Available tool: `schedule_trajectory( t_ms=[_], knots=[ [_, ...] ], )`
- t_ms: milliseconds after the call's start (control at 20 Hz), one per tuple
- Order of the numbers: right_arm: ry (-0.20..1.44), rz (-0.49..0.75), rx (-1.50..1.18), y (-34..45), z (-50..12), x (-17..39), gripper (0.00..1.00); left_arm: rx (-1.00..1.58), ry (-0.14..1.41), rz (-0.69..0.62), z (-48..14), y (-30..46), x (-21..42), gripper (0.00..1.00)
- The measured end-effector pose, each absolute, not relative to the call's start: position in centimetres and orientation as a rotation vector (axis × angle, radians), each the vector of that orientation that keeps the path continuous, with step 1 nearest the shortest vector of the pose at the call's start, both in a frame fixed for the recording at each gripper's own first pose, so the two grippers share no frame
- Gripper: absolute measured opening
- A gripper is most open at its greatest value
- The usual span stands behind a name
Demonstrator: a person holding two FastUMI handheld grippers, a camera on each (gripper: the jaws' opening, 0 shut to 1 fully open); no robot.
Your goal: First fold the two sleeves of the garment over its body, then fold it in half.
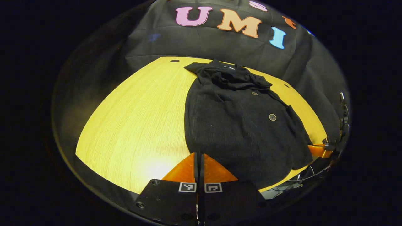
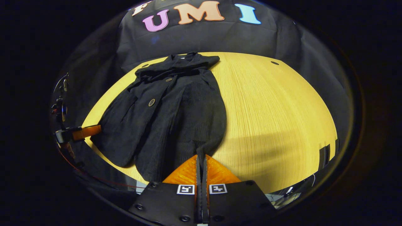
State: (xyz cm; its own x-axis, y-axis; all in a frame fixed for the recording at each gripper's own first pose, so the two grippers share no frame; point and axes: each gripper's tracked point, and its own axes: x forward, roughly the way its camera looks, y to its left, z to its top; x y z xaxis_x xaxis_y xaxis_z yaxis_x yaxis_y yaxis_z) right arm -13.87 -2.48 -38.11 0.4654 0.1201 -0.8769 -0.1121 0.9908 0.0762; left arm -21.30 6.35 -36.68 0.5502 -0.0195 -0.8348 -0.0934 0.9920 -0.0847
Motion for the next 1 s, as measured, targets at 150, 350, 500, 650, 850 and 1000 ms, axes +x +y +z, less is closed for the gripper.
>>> schedule_trajectory(
  t_ms=[150, 350, 500, 650, 850, 1000],
  knots=[
    [1.023, 0.162, 0.047, -1.7, -36.1, -12.6, 0.03, -0.119, 1.015, 0.050, -36.4, 6.2, -20.9, 0.00],
    [0.960, 0.193, 0.063, -1.2, -33.5, -10.1, 0.03, -0.159, 0.973, 0.042, -34.2, 5.4, -18.7, 0.00],
    [0.920, 0.209, 0.081, -1.2, -31.6, -7.9, 0.03, -0.194, 0.923, 0.039, -31.9, 4.8, -16.1, 0.00],
    [0.870, 0.231, 0.097, -1.2, -29.6, -5.4, 0.03, -0.205, 0.867, 0.022, -29.7, 3.9, -13.2, 0.00],
    [0.791, 0.281, 0.109, -0.8, -26.2, -2.2, 0.02, -0.177, 0.803, 0.021, -27.2, 3.4, -9.7, 0.00],
    [0.739, 0.318, 0.099, -0.5, -24.1, -0.1, 0.03, -0.151, 0.752, 0.023, -25.3, 3.5, -7.3, 0.00]
  ],
)
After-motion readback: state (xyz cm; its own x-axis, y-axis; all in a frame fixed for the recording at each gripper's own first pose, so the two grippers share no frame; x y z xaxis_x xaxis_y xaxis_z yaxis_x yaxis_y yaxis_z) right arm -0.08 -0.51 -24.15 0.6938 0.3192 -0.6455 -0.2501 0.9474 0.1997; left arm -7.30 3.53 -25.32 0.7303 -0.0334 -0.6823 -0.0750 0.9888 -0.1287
